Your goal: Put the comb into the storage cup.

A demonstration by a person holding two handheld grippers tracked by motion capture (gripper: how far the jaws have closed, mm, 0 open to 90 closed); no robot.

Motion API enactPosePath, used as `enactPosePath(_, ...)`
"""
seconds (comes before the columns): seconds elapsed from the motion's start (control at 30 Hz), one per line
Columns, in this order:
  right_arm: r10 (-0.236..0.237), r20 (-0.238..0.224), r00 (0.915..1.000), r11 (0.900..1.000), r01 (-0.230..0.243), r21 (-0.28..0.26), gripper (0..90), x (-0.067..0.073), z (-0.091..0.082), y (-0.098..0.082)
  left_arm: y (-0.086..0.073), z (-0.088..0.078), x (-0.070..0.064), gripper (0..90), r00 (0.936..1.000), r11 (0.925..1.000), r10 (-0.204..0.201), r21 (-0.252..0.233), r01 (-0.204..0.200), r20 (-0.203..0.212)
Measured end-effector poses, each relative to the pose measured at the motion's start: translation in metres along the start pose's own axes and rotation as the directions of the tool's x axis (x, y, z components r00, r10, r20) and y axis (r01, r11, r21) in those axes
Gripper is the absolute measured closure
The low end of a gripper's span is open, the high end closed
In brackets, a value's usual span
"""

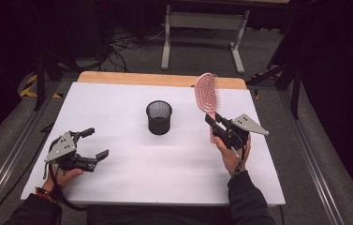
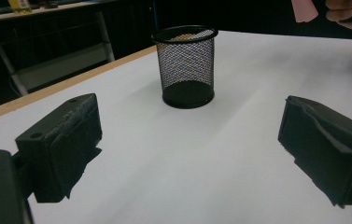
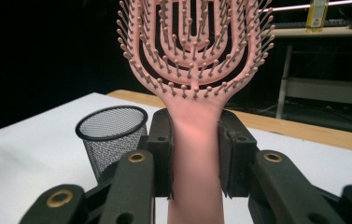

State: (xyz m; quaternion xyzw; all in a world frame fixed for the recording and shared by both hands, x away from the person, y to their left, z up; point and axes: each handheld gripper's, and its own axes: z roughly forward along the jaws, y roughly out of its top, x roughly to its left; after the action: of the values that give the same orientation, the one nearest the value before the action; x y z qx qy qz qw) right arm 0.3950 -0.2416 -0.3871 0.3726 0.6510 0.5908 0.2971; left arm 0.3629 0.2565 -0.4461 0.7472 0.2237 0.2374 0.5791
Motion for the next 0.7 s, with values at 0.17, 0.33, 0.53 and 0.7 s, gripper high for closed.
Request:
enactPosePath(0.17, 0.002, -0.018, 0.9998, 1.0, -0.002, -0.016, 69.9, 0.002, -0.001, 0.002, 0.0, 0.001, 0.0, 7.0, 1.0, 1.0, -0.004, -0.001, 0.004, 0.001)
enactPosePath(0.33, 0.002, -0.032, 0.9995, 0.999, -0.003, -0.032, 69.9, 0.005, -0.002, 0.004, -0.001, 0.001, 0.0, 7.0, 1.0, 1.0, -0.009, 0.003, 0.009, 0.003)
enactPosePath(0.53, 0.01, -0.053, 0.9985, 0.999, -0.013, -0.051, 69.9, 0.009, -0.001, 0.006, -0.001, 0.001, 0.001, 7.0, 0.9999, 0.9999, -0.011, 0.005, 0.011, -0.001)
enactPosePath(0.7, 0.009, -0.074, 0.9972, 0.998, -0.014, -0.067, 69.9, 0.012, 0.0, 0.009, -0.001, 0.002, 0.001, 7.0, 0.9999, 0.9999, -0.014, 0.003, 0.014, 0.002)
